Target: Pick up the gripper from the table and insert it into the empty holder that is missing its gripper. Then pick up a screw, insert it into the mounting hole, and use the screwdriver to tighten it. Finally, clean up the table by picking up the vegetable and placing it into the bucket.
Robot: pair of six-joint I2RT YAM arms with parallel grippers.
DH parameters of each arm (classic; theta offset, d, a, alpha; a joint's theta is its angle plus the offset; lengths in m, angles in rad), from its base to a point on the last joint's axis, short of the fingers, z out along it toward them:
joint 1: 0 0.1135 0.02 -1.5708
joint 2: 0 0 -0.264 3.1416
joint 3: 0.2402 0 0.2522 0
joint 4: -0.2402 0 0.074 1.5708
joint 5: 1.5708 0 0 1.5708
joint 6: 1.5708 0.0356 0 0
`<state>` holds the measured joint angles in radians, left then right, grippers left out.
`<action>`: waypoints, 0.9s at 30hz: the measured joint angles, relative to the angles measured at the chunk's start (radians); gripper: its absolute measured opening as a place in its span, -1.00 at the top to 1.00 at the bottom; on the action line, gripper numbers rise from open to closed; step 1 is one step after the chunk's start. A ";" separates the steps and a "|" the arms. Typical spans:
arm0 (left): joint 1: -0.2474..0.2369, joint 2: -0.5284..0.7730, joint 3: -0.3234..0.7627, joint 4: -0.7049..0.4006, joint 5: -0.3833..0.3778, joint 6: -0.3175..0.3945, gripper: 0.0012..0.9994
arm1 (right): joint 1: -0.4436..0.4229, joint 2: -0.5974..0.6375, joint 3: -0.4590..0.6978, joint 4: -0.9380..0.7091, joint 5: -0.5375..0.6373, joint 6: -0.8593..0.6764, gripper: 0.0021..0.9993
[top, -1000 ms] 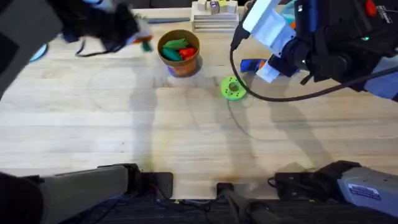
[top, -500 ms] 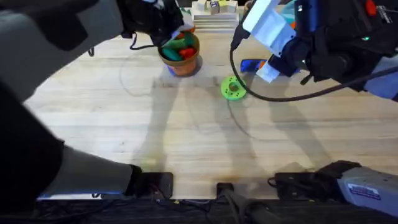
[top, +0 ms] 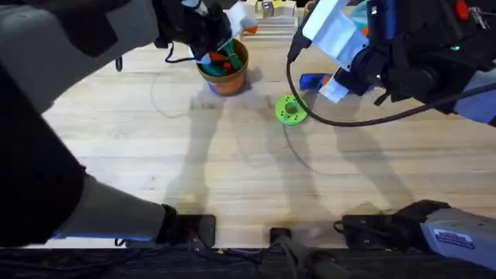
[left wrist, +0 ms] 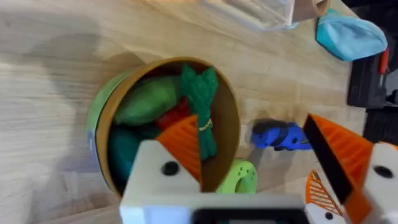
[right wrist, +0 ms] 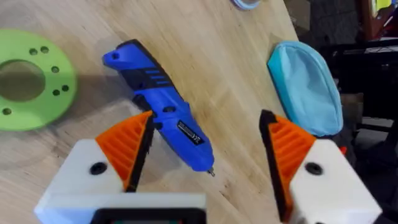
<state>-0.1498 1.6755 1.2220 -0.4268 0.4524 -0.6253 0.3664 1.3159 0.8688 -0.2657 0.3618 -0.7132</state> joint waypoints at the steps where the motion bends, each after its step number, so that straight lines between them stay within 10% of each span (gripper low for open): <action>1: -0.001 -0.006 0.001 -0.002 -0.003 0.005 -0.96 | 0.000 0.000 0.000 0.000 0.000 0.000 -0.99; 12: 0.005 0.005 0.065 -0.124 -0.008 0.099 -0.99 | 0.000 0.000 0.000 0.000 0.001 0.019 -0.99; 27: 0.004 -0.022 0.507 -0.923 -0.163 0.544 -0.99 | 0.000 -0.355 0.062 -0.061 -0.006 0.525 -0.98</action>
<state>-0.1455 1.6535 1.7286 -1.3500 0.2893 -0.0817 0.3664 0.9605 0.9313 -0.3269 0.3555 -0.1880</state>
